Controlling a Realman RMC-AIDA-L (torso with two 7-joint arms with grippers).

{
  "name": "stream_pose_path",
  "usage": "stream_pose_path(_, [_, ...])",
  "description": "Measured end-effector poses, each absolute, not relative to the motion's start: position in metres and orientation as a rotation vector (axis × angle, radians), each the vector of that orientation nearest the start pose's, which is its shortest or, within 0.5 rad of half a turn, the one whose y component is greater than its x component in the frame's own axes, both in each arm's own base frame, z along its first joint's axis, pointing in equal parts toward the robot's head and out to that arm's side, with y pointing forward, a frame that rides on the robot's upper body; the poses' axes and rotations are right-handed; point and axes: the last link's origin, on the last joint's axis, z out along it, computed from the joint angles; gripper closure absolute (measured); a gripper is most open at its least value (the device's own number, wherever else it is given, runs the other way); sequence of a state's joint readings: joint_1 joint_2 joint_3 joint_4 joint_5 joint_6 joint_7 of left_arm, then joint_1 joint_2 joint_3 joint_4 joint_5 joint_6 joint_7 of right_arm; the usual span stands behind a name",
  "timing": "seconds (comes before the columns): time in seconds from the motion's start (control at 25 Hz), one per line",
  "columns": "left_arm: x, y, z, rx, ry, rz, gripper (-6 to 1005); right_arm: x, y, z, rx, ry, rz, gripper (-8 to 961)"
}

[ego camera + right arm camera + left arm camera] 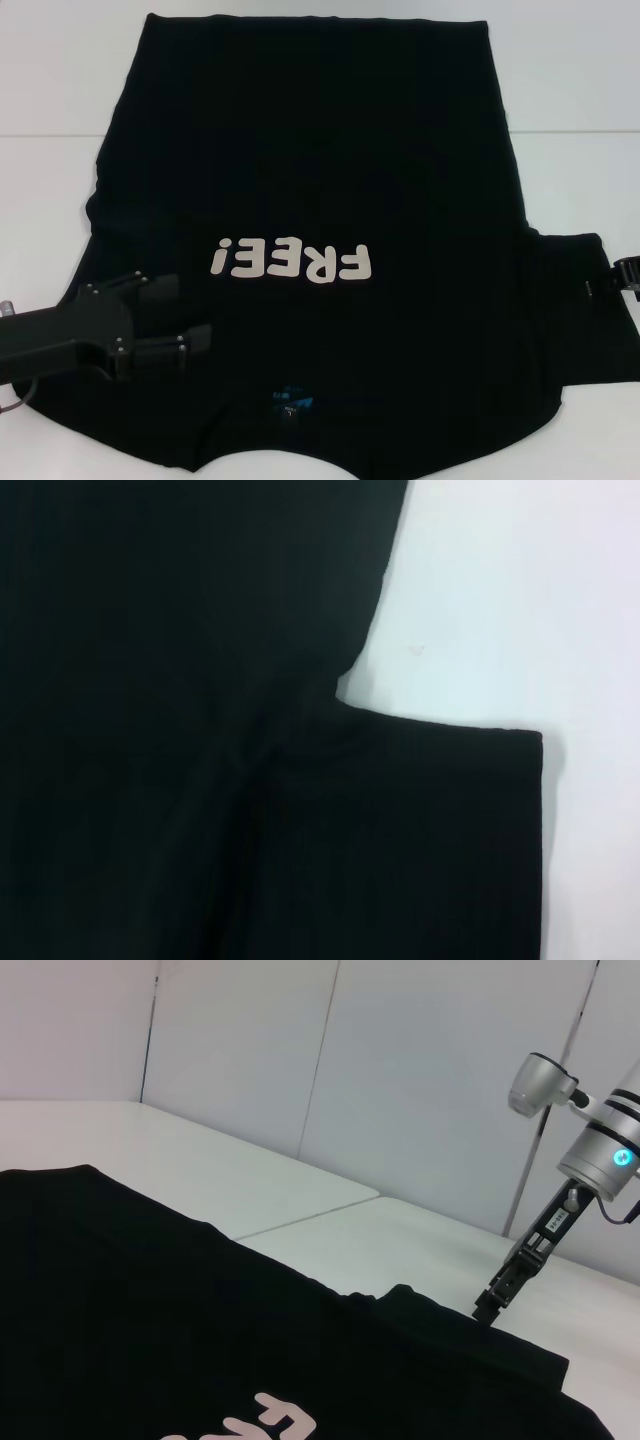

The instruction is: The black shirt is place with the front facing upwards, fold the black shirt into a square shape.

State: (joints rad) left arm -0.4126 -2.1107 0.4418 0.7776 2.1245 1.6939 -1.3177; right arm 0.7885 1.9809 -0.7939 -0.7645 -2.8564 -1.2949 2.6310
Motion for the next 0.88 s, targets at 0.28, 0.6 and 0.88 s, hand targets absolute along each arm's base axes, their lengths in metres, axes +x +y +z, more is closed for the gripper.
stream_pose_path(0.28, [-0.3032, 0.2899, 0.0302, -2.595, -0.662, -0.703, 111, 0.2901, 0.4098, 0.0487, -2.047, 1.527, -0.33, 100])
stream_pose_path(0.6, [-0.3038, 0.2896, 0.0301, -2.594, -0.663, -0.7, 113, 0.2915, 0.4098, 0.0463, -2.046, 1.528, -0.339, 100])
stream_pose_path(0.88, [-0.3046, 0.2906, 0.0302, -2.59, -0.664, -0.691, 114, 0.2918, 0.4092, 0.0449, -2.047, 1.531, -0.34, 100])
